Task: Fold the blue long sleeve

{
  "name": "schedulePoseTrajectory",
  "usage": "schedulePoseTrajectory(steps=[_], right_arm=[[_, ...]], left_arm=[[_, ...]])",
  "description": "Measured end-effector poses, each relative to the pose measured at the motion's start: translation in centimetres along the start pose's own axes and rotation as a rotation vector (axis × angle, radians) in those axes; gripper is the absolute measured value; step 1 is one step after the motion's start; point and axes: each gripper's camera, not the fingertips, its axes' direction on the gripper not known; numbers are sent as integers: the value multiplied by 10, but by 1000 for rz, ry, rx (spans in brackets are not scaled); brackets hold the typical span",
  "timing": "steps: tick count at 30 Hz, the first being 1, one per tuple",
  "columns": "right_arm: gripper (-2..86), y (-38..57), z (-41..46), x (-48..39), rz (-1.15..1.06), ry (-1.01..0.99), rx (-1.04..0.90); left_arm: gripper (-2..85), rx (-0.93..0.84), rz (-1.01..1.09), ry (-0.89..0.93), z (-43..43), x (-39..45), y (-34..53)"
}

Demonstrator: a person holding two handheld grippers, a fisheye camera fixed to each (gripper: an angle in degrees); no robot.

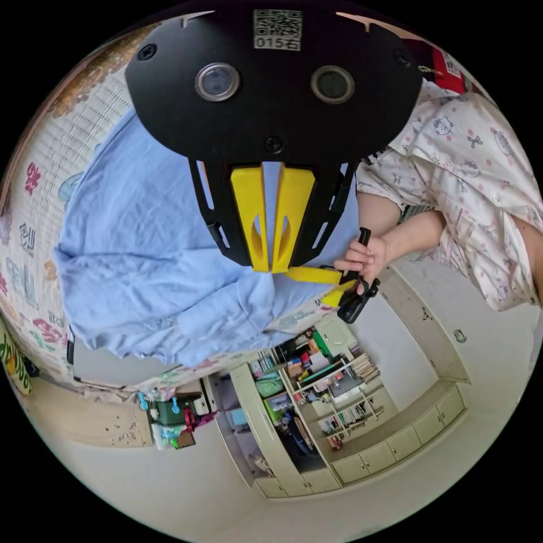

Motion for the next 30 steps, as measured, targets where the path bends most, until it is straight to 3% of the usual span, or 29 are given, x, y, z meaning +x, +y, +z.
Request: schedulePoseTrajectory(steps=[3,5,10,15,18,24,30], right_arm=[[2,39,19,8,43,3,-60],[2,61,11,6,9,55,11],[1,90,23,9,-20,77,-33],[1,116,37,11,-63,113,-51],[0,136,43,15,-53,126,-69],[0,176,49,17,-114,76,-37],[0,205,73,10,-192,68,-138]], left_arm=[[199,20,-98,65,14,-35,17],[184,58,-104,12,14,-40,20],[165,71,-96,-107,19,-35,13],[49,136,-155,-159,19,-52,9],[16,168,-163,-77,11,-50,14],[10,214,44,-240,-45,28,63],[11,184,181,-472,-51,79,155]])
